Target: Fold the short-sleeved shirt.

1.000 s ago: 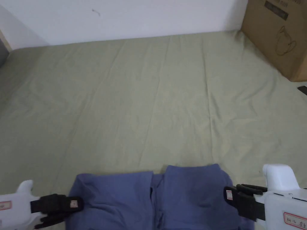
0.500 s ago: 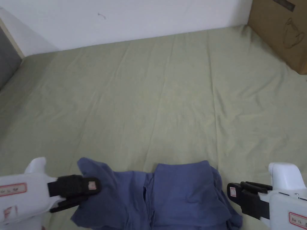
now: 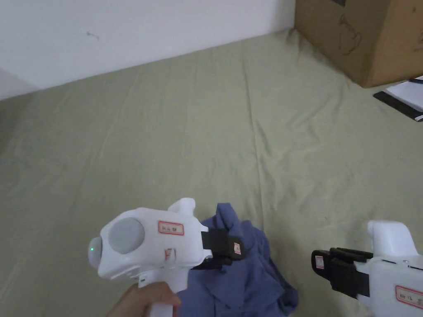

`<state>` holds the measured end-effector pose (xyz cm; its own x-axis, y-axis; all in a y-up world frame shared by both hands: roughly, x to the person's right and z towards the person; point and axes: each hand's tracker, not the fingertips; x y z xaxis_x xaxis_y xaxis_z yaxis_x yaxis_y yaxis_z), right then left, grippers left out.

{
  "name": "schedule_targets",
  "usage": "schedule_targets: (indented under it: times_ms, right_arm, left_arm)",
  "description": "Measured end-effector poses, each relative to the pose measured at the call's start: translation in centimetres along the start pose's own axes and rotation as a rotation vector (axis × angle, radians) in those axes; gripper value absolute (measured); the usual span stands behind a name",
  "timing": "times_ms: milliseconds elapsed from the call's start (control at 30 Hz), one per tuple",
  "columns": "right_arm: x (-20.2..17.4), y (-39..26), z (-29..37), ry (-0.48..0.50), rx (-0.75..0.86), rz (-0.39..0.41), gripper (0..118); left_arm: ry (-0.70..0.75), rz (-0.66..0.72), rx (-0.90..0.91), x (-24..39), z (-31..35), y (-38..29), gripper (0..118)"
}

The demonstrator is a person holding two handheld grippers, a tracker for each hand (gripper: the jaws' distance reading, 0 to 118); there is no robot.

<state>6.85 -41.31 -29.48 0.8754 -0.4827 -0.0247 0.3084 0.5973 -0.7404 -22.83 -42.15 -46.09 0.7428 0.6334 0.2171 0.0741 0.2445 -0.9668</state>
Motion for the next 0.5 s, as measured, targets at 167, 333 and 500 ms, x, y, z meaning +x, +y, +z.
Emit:
schedule_targets:
  times_ms: [167,333,500]
  right_arm:
    - [1.2,-0.3,0.3,-0.019,0.0,-0.028,0]
    - [1.5,-0.5,0.1,-0.021,-0.003,-0.052,0]
    - [0.9,-0.5,-0.6,-0.014,-0.019,-0.04,0]
  left_arm:
    - [-0.072,0.033,-0.048,0.6,-1.7,-0.5,56]
    - [-0.063,-0.025,-0.006,1.0,1.0,-0.5,103]
    - [-0.068,0.087,0.046,-1.8,4.3,-0.5,99]
